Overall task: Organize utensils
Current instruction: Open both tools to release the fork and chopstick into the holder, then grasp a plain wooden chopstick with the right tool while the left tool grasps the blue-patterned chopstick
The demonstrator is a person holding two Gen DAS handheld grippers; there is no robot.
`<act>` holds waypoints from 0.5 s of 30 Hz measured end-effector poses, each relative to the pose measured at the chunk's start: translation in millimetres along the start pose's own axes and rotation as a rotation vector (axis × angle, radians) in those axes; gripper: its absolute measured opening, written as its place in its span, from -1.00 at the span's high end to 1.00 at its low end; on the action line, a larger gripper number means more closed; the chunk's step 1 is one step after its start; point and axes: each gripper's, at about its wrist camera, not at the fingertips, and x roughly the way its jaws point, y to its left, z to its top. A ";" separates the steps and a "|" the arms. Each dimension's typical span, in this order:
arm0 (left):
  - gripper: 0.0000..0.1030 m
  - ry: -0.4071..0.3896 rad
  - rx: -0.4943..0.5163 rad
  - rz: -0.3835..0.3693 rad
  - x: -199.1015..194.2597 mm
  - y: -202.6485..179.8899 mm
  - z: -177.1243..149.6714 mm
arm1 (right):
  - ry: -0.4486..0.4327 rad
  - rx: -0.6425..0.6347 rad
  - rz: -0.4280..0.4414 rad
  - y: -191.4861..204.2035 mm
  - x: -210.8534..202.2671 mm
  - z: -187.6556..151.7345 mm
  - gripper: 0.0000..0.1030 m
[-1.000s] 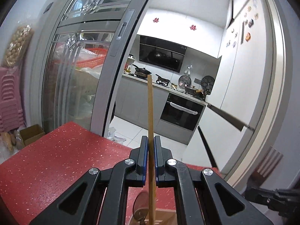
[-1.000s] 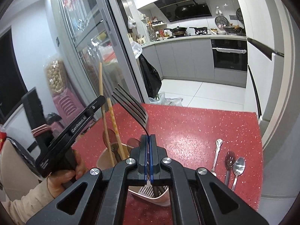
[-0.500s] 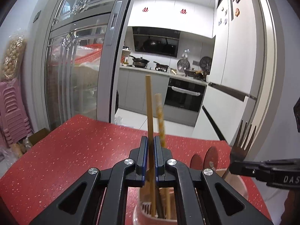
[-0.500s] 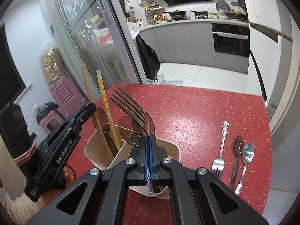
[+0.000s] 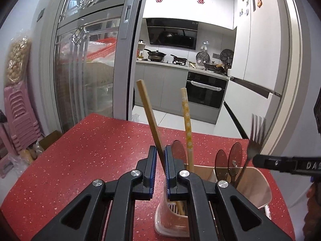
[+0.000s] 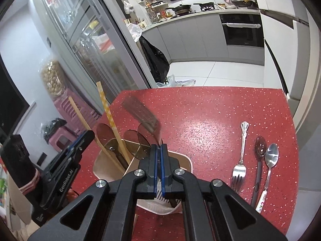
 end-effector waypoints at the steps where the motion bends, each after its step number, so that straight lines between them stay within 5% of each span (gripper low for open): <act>1: 0.39 0.003 0.010 0.003 -0.2 -1.3 -0.2 | -0.001 0.010 0.000 -1.6 -1.2 0.2 0.72; 3: 0.39 0.016 0.023 0.005 -0.2 -3.1 -0.7 | -0.010 0.026 0.001 -4.2 -5.7 -1.4 0.46; 8: 0.36 0.033 0.015 -0.002 -2.6 -1.1 0.2 | -0.043 0.047 0.004 -4.9 -22.1 -6.8 0.42; 9: -0.05 0.035 0.011 0.001 -4.4 -0.7 0.0 | -0.052 0.046 0.004 -3.8 -26.8 -8.7 0.41; 10: -0.86 0.036 0.007 0.009 -6.9 0.2 0.1 | -0.058 0.045 0.004 -3.0 -30.6 -10.8 0.38; 11: -1.00 0.023 -0.003 0.027 -11.5 2.0 0.5 | -0.065 0.045 0.003 -1.6 -34.8 -13.5 0.37; 15: -1.00 -0.032 0.004 0.036 -29.1 2.8 1.8 | -0.079 0.047 0.013 3.2 -48.4 -26.0 0.35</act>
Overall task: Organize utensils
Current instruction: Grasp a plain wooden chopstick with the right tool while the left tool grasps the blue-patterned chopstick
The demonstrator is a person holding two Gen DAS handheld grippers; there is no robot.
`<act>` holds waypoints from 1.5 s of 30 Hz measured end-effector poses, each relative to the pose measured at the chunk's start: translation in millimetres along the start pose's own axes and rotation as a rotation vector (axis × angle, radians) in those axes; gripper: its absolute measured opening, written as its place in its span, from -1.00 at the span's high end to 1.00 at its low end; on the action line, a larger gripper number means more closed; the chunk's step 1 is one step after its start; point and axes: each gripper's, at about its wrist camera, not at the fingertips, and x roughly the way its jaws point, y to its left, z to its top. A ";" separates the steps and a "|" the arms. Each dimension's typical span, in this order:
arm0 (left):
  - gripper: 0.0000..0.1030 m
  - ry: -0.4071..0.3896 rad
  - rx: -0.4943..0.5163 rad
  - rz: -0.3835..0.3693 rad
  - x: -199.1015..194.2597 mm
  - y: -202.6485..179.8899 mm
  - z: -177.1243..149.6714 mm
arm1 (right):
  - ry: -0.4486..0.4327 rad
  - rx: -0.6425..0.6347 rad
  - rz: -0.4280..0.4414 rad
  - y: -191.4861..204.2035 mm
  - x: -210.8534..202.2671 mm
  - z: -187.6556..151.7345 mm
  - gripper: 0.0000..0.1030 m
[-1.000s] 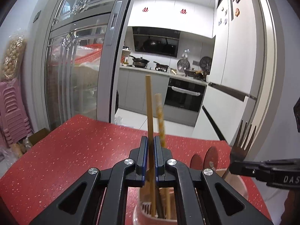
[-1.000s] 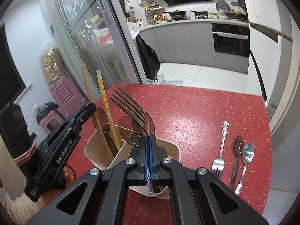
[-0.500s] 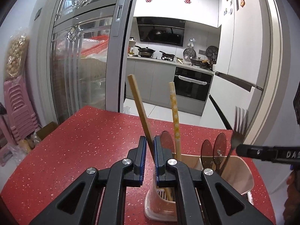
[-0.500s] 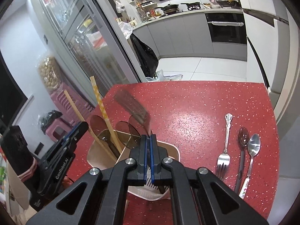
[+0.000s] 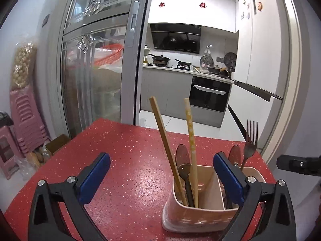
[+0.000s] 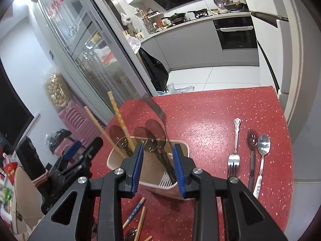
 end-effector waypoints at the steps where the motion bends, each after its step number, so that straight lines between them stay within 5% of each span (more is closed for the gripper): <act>1: -1.00 0.002 0.003 0.004 -2.8 0.6 0.2 | -0.001 0.002 0.001 0.3 -2.6 -2.7 0.35; 5: -1.00 0.005 -0.003 0.000 -18.2 9.2 -4.0 | 0.001 0.015 0.014 4.4 -14.0 -16.6 0.24; 10: -1.00 0.120 0.006 -0.008 -33.6 28.2 -24.3 | 0.028 0.021 0.022 10.8 -22.4 -40.6 -0.32; 15: -1.00 0.314 0.024 0.002 -43.6 48.1 -72.1 | 0.161 0.058 -0.020 13.1 -8.4 -82.7 -0.32; 20: -1.00 0.422 0.071 0.029 -56.0 54.7 -120.6 | 0.311 0.055 -0.059 20.5 17.7 -126.8 -0.31; 26: -1.00 0.503 0.096 -0.007 -64.0 56.1 -147.7 | 0.412 0.044 -0.071 32.8 42.6 -148.6 -0.18; 33: -1.00 0.552 0.142 -0.060 -66.3 49.0 -160.7 | 0.514 0.072 -0.064 41.1 75.3 -148.4 0.21; 45: -1.00 0.608 0.215 -0.060 -51.3 42.9 -164.1 | 0.624 -0.021 -0.132 69.3 120.1 -150.7 0.44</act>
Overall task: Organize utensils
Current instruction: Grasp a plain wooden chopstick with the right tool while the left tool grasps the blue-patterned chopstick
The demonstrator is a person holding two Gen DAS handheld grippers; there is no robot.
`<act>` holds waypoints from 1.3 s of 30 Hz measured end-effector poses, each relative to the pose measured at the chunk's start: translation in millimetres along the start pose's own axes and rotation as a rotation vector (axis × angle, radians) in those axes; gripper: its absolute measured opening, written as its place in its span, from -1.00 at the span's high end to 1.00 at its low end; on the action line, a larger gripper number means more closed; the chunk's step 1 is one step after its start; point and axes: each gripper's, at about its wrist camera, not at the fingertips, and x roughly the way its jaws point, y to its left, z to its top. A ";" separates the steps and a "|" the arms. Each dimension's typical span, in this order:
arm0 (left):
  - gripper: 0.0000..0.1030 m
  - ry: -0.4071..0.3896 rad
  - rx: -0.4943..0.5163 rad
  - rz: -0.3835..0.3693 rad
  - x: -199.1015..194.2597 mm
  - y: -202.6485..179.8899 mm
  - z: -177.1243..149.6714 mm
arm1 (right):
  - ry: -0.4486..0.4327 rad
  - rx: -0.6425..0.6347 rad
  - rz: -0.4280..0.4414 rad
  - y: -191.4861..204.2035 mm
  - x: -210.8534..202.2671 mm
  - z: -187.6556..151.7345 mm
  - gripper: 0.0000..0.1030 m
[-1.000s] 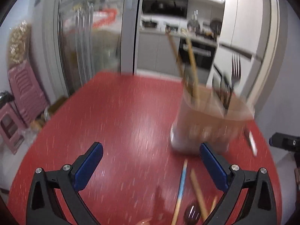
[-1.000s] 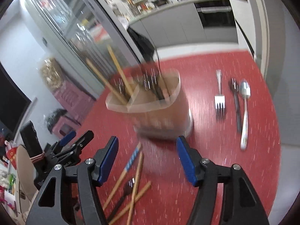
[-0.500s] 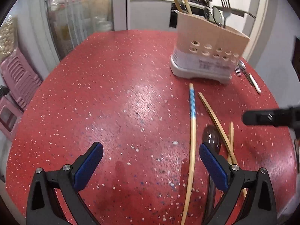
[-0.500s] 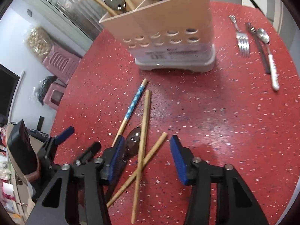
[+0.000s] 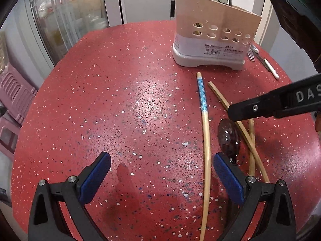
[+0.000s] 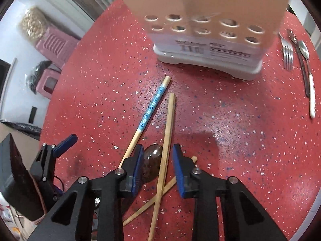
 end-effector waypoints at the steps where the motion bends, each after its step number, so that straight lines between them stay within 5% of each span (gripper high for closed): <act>1: -1.00 0.004 0.000 0.003 1.5 1.3 0.8 | 0.010 -0.007 -0.014 3.7 3.4 0.9 0.51; 7: -1.00 0.023 0.011 0.002 6.7 6.2 5.8 | 0.039 0.000 -0.046 9.0 16.5 5.2 0.85; 22: -1.00 0.075 0.145 0.025 27.7 -22.5 40.4 | -0.073 0.029 0.079 -29.9 -23.3 -13.2 0.87; 28: -0.98 0.115 0.128 -0.034 37.4 -22.9 60.4 | -0.131 0.045 0.120 -47.7 -50.6 -23.0 0.88; 38: -0.24 0.214 0.191 -0.120 40.8 -37.4 77.5 | -0.175 0.068 0.178 -77.2 -76.3 -37.1 0.88; 39: 0.00 0.218 0.195 -0.132 40.4 -38.3 79.1 | -0.179 0.071 0.182 -78.8 -78.2 -38.4 0.88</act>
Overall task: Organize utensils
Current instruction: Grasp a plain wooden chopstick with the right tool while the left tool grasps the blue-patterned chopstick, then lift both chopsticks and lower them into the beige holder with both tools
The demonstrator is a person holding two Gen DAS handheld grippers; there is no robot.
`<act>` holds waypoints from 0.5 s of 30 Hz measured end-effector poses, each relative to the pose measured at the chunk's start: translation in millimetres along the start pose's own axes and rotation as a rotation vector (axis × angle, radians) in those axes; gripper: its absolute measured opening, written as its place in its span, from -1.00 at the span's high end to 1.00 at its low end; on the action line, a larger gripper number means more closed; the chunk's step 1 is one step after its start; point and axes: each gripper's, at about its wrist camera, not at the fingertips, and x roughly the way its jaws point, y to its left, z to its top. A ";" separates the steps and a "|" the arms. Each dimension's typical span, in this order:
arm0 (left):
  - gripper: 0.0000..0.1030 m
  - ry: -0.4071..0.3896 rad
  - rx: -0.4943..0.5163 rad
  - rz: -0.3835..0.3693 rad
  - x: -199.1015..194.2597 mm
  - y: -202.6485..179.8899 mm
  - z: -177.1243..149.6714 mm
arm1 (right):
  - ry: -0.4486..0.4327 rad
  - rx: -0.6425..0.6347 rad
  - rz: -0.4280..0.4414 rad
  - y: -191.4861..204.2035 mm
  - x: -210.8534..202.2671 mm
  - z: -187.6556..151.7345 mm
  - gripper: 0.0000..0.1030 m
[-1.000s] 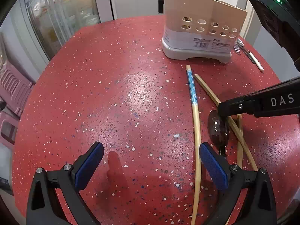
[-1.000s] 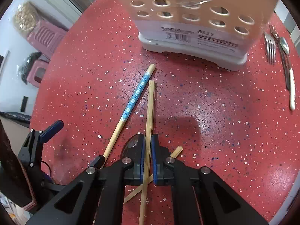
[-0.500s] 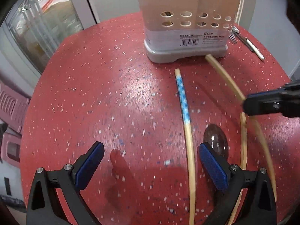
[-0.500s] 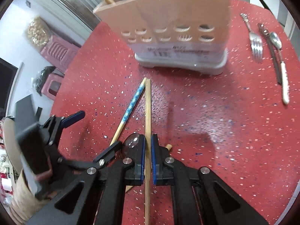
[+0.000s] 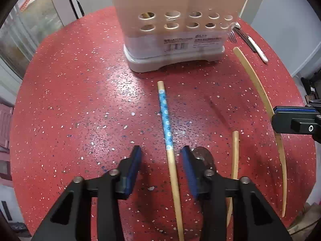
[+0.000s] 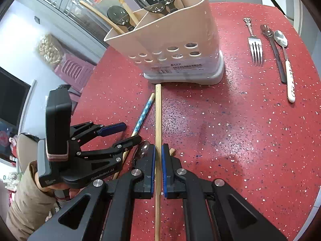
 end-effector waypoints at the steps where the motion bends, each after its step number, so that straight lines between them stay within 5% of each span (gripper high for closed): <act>1: 0.31 0.004 0.005 0.001 -0.4 -2.2 1.4 | -0.003 0.001 0.002 -2.6 -2.9 -1.3 0.88; 7: 0.38 -0.040 -0.004 0.009 -3.5 -9.8 -10.6 | -0.037 -0.004 0.009 -7.1 -16.8 -6.0 0.88; 15: 0.38 -0.250 -0.148 -0.021 -49.0 -5.5 -37.8 | -0.141 -0.044 -0.009 0.6 -45.7 -12.3 0.87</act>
